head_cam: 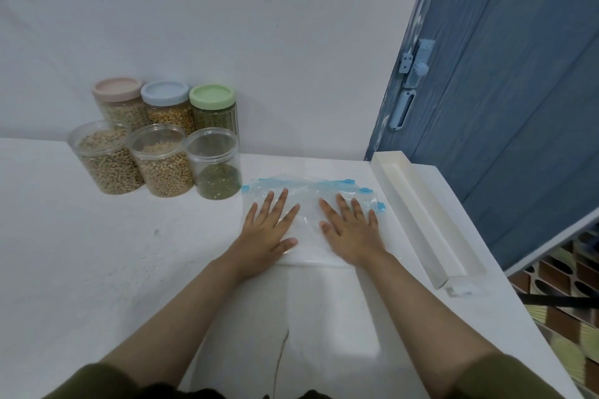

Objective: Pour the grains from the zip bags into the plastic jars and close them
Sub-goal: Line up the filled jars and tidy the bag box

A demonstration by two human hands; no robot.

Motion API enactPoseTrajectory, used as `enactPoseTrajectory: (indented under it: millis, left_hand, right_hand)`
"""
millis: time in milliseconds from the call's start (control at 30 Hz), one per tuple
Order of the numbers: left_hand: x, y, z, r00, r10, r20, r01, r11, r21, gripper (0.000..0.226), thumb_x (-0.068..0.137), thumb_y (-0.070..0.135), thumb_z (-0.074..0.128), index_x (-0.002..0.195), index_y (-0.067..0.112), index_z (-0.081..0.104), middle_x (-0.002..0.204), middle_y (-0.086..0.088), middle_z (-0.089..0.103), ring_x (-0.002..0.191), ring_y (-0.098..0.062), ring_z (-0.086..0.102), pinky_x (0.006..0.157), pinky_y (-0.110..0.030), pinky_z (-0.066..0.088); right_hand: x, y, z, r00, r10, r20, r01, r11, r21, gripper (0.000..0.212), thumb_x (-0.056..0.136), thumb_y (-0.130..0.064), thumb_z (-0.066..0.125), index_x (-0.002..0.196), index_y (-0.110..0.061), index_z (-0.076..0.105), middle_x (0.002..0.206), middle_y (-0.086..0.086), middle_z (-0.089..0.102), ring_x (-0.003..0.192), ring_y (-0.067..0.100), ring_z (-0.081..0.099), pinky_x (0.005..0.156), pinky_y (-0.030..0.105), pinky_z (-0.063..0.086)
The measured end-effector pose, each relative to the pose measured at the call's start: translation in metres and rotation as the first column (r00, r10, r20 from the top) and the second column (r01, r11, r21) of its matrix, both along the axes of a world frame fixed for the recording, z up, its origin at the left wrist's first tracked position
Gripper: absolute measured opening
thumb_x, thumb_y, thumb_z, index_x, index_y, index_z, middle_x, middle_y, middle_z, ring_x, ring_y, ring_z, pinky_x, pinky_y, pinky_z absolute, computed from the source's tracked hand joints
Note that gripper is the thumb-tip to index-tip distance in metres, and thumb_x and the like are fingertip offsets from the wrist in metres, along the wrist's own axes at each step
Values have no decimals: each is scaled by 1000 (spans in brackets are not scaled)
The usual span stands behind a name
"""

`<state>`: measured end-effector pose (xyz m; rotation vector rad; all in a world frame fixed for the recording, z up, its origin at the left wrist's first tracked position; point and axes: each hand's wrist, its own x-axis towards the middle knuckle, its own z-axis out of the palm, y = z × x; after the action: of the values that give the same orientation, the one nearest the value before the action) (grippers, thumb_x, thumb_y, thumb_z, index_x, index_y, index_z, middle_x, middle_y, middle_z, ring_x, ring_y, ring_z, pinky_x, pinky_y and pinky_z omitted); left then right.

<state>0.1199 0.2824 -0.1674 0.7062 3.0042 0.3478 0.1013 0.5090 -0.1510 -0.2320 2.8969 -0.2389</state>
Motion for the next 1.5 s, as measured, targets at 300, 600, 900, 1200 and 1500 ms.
enactPoseTrajectory:
  millis: [300, 600, 900, 1200, 1500]
  left_hand:
    - [14, -30, 6, 980, -154, 125, 127, 970, 206, 87, 82, 76, 46, 154, 33, 25, 161, 19, 4, 148, -2, -11, 118, -25, -6]
    - [23, -29, 17, 942, 265, 205, -330, 625, 707, 22, 95, 23, 64, 114, 35, 65, 82, 17, 65, 75, 6, 58, 70, -12, 41]
    - [13, -18, 17, 824, 560, 83, -465, 587, 663, 45, 101, 23, 49, 143, 25, 32, 86, -2, 65, 72, -20, 56, 70, -31, 39]
    - [11, -17, 25, 793, 599, 106, -550, 631, 547, 41, 103, 21, 43, 140, 33, 30, 76, -4, 63, 68, -19, 59, 66, -34, 44]
    - [29, -19, 19, 770, 638, -17, -519, 642, 565, 25, 99, 31, 50, 124, 28, 46, 83, -1, 60, 81, -25, 60, 70, -36, 43]
  right_hand:
    - [-15, 13, 9, 997, 38, 72, -35, 998, -52, 53, 103, -56, 18, 153, -52, -1, 165, -12, -11, 152, 17, -13, 120, 47, -11]
    - [-5, 21, 26, 990, 29, 139, 9, 965, -262, 53, 102, -55, 34, 152, -50, 18, 166, -12, -1, 153, 16, -3, 122, 45, -6]
    - [45, 35, 84, 992, -109, 62, 116, 624, -773, 37, 94, -58, 53, 131, -57, 50, 124, -17, 62, 123, 5, 51, 96, 25, 34]
    - [65, 43, 40, 932, -348, -103, 89, 494, -865, 67, 93, -17, 68, 144, -44, 32, 94, 21, 56, 77, 10, 56, 81, 20, 43]
    - [47, 34, 19, 897, -410, -164, 122, 587, -800, 28, 93, -13, 58, 107, -36, 67, 95, -29, 67, 90, -3, 61, 73, 4, 40]
